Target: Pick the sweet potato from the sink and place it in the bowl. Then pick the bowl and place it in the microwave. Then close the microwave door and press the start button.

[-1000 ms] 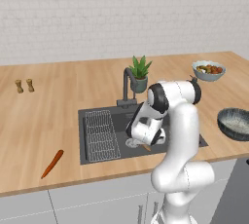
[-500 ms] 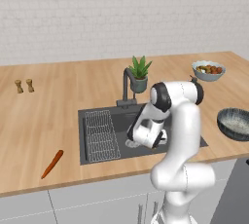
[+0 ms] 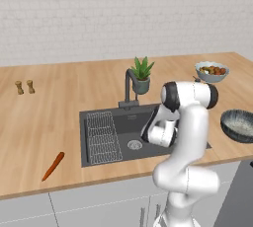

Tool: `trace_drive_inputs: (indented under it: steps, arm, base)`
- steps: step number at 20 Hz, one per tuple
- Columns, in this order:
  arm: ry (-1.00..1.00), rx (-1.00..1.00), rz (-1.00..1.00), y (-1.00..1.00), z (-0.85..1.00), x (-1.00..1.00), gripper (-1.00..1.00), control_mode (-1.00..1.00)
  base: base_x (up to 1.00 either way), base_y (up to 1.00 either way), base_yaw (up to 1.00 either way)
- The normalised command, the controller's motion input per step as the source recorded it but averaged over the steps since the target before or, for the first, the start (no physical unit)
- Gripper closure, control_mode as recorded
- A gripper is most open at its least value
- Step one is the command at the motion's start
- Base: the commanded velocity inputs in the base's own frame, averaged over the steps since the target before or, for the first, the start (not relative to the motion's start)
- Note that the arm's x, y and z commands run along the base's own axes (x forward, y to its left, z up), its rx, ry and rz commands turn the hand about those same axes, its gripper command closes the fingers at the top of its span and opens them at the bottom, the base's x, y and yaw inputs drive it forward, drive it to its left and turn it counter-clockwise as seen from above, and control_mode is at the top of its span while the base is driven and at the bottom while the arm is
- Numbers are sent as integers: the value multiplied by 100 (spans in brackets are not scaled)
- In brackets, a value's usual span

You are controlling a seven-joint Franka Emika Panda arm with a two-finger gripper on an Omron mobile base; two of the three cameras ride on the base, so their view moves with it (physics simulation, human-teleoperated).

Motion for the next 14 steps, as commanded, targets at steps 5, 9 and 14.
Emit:
trace_drive_inputs:
  steps: [5,9,14]
  arm:
    - [0,0,-3,-28,83,0,100,-100]
    - [0,0,-3,0,95,-34,100,-100]
    - [0,0,-5,-11,88,-76,100,-100]
  base:
    - [0,0,0]
    - [0,0,0]
    - [0,0,0]
